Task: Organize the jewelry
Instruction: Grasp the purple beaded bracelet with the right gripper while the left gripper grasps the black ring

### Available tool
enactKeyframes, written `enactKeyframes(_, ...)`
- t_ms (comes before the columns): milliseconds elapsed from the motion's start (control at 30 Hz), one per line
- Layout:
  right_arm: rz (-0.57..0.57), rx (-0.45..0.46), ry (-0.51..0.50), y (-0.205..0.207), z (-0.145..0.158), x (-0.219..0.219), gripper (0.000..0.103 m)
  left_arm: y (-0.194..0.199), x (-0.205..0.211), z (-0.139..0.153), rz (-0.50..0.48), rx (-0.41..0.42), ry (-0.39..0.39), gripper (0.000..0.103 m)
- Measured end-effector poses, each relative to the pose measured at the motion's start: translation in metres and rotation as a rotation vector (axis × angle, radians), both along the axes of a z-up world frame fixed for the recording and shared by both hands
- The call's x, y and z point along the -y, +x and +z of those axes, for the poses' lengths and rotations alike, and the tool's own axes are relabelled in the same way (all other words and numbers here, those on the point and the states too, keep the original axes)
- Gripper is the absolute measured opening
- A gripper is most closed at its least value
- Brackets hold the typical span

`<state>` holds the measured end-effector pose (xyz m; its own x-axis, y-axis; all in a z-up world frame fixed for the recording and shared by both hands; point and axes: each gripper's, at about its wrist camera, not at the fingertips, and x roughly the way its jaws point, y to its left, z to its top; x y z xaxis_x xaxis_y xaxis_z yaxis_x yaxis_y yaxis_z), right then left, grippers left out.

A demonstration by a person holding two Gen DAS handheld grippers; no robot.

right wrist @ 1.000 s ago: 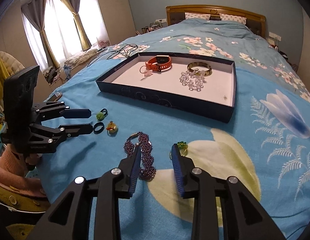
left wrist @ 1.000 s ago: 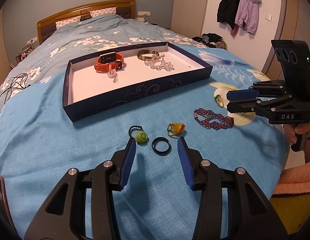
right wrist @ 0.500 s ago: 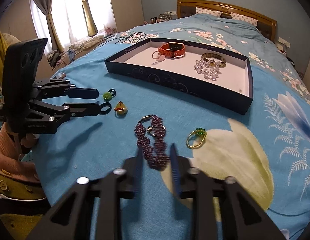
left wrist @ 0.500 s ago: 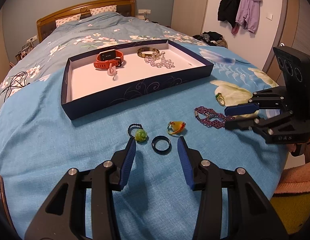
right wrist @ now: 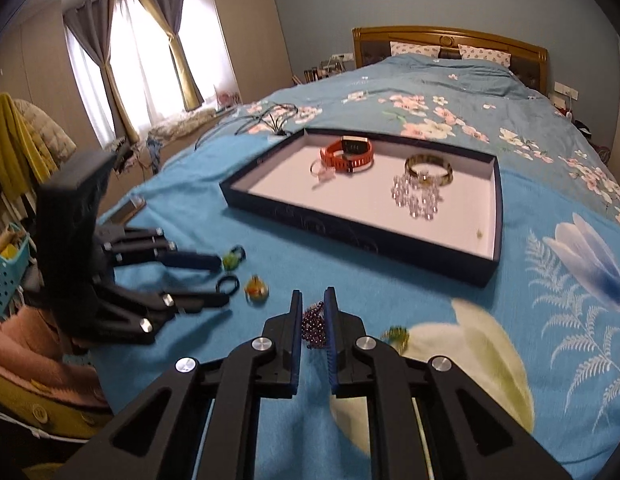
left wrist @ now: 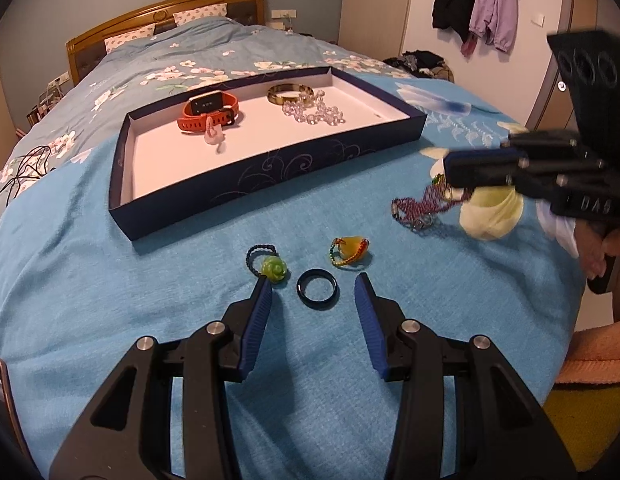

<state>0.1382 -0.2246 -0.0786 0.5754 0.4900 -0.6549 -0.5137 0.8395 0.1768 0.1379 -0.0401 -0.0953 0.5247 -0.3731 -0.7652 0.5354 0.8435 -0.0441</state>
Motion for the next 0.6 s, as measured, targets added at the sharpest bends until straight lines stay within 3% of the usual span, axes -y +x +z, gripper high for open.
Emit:
enactKeyframes(67,0.001,0.004,0.021,0.003,0.004,0.000,0.009,0.000,0.001,0.000,-0.003,0.002,0.001,0.040)
enactKeyframes(267,-0.008,0.028,0.038,0.010,0.014,0.000,0.009,0.003,0.000,-0.001,-0.001,-0.003,0.002,0.023)
enactKeyframes(600,-0.018,0.059,0.043,0.019,0.026,0.004,0.009,-0.002,-0.002,0.006,-0.008,0.009,-0.025,0.022)
